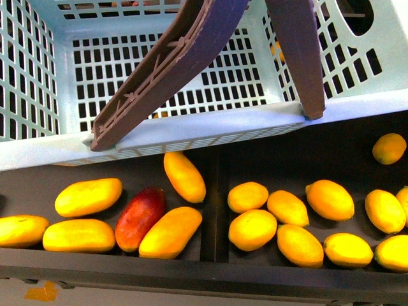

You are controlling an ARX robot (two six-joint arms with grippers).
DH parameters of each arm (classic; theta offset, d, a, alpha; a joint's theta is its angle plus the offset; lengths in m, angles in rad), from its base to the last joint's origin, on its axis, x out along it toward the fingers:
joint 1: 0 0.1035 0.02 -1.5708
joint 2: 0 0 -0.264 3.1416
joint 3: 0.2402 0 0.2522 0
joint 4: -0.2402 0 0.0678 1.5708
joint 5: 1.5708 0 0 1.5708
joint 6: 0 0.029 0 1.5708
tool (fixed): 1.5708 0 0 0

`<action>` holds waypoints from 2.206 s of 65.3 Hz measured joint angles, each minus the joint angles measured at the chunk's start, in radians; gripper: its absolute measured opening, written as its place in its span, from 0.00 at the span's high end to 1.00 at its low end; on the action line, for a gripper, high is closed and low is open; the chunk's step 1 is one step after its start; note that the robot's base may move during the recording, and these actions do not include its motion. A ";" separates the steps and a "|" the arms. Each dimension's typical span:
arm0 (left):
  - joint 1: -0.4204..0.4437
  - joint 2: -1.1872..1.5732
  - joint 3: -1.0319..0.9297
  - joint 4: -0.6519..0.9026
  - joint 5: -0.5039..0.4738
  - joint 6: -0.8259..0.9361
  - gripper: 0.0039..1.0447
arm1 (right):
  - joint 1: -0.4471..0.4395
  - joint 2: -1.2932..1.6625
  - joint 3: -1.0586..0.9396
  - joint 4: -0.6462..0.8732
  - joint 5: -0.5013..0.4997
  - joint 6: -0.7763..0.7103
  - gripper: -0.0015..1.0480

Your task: Pick lemon and mango into basket

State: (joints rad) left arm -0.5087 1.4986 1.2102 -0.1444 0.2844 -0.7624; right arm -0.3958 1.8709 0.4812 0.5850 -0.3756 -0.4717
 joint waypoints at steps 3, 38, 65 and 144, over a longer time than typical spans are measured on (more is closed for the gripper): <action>0.000 0.000 0.000 0.000 0.002 0.000 0.96 | 0.022 0.040 0.021 0.002 0.009 -0.022 0.08; 0.000 0.000 0.000 0.000 0.001 0.000 0.96 | 0.180 0.373 0.187 -0.059 -0.093 -0.243 0.08; 0.000 0.000 0.000 0.000 -0.002 0.000 0.96 | 0.246 0.490 0.387 -0.105 -0.047 -0.202 0.08; 0.000 0.000 0.000 0.000 -0.001 0.000 0.96 | 0.192 0.504 0.460 0.060 0.030 0.226 0.41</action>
State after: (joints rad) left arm -0.5083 1.4986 1.2102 -0.1444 0.2836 -0.7620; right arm -0.2043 2.3745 0.9409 0.6445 -0.3454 -0.2455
